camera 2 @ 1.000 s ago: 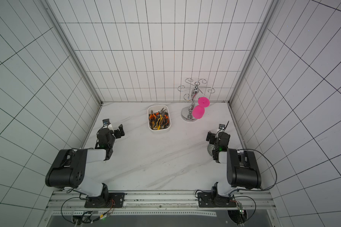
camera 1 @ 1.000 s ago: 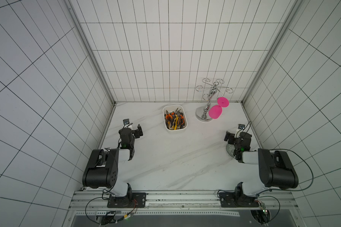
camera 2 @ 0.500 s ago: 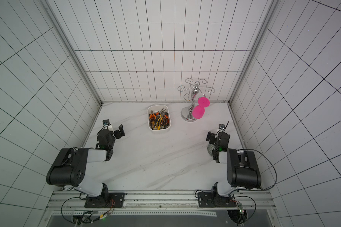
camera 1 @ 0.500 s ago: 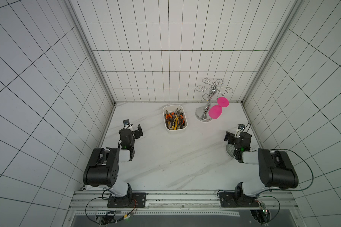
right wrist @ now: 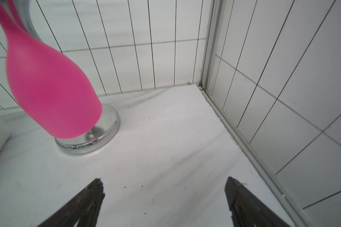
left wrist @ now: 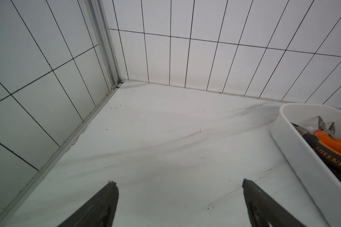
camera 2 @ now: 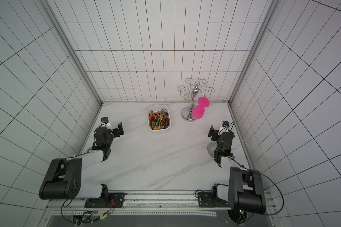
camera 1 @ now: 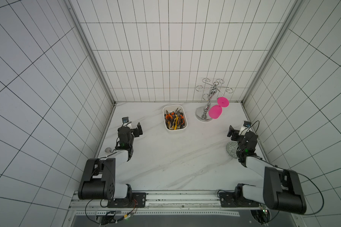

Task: Take the pliers out of the storage box
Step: Move the storage box to the center of the board.

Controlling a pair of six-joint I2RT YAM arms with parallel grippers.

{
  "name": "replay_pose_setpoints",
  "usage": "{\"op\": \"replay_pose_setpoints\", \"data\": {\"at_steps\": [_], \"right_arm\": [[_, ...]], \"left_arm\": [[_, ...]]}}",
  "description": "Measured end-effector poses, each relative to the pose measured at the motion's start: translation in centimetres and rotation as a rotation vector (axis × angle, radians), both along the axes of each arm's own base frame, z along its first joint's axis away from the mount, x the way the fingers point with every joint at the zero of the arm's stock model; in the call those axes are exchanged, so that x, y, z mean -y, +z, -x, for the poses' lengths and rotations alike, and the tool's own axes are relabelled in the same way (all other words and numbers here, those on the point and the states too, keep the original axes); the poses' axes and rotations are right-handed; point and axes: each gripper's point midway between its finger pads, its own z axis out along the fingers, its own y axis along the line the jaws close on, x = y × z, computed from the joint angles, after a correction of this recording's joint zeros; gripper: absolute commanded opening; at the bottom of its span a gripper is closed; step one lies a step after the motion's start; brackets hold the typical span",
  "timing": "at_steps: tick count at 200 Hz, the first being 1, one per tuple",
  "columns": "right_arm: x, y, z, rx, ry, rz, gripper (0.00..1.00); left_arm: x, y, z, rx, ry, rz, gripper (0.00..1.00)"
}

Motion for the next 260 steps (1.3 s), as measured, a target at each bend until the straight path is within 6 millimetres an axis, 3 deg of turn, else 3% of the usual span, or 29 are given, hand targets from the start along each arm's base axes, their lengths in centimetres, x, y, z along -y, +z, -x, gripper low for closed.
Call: {"op": "replay_pose_setpoints", "data": {"at_steps": [32, 70, 117, 151, 174, 199, 235, 260], "right_arm": [[-1.0, 3.3, 2.7, 0.038, 0.044, -0.025, 0.99], [-2.7, 2.8, 5.9, -0.071, 0.123, -0.091, 0.99], [-5.8, 3.4, 9.1, -0.22, 0.238, -0.234, 0.99], [-7.2, 3.1, 10.7, -0.354, 0.242, -0.312, 0.99], [-7.6, 2.1, 11.2, -0.446, 0.226, -0.31, 0.99], [-8.0, 1.0, 11.7, -0.499, 0.226, -0.292, 0.99], [-8.5, 0.0, 11.6, -0.54, 0.228, -0.277, 0.98], [-9.0, -0.7, 11.5, -0.569, 0.235, -0.265, 0.98]], "left_arm": [[2.6, 3.9, -1.2, -0.023, -0.033, 0.038, 0.99], [9.6, 5.4, -2.5, -0.145, -0.097, 0.129, 0.99], [16.4, 0.9, -4.2, -0.401, -0.112, 0.231, 0.97], [19.8, -2.8, -5.0, -0.563, -0.119, 0.274, 0.75], [20.3, -5.4, -4.6, -0.65, -0.107, 0.285, 0.56], [20.5, -7.2, -4.3, -0.711, -0.1, 0.288, 0.5], [21.2, -7.9, -4.9, -0.739, -0.115, 0.297, 0.45], [21.6, -8.8, -5.6, -0.753, -0.121, 0.29, 0.31]]}}
